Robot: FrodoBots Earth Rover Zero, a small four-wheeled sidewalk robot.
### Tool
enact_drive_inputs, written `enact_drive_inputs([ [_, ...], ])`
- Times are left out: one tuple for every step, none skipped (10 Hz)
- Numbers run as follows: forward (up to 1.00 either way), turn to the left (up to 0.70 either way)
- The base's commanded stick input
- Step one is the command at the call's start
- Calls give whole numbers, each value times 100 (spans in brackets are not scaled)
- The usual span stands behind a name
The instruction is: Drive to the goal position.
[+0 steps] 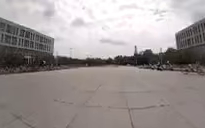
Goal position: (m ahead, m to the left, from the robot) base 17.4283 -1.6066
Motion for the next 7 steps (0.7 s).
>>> enact_drive_inputs([
  [100, 0],
  [100, 0],
  [100, 0],
  [100, 0],
  [100, 0],
  [100, 0],
  [100, 0],
])
